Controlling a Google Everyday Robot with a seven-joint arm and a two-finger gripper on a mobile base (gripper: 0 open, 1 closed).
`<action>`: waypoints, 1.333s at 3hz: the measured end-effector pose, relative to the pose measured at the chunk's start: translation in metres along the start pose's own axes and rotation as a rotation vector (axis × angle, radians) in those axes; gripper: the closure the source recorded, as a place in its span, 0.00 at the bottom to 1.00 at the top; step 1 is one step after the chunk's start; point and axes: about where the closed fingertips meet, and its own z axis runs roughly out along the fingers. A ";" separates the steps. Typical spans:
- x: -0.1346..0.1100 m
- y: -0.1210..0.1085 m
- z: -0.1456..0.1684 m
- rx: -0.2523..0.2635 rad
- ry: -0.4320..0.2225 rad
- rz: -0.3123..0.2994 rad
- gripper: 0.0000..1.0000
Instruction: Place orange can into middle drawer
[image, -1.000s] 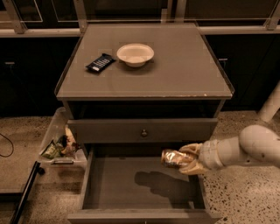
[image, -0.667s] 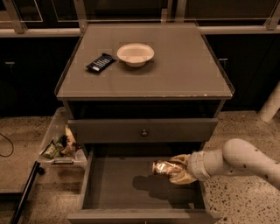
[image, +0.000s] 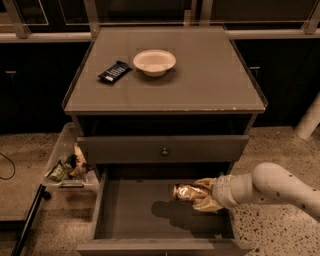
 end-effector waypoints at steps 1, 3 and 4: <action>0.028 -0.018 0.032 0.051 0.023 0.008 1.00; 0.071 -0.033 0.094 0.107 0.025 -0.019 1.00; 0.080 -0.032 0.119 0.087 0.013 -0.020 1.00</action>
Offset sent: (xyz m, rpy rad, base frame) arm 0.0751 -0.0135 -0.1238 -0.0498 -0.1370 -0.1132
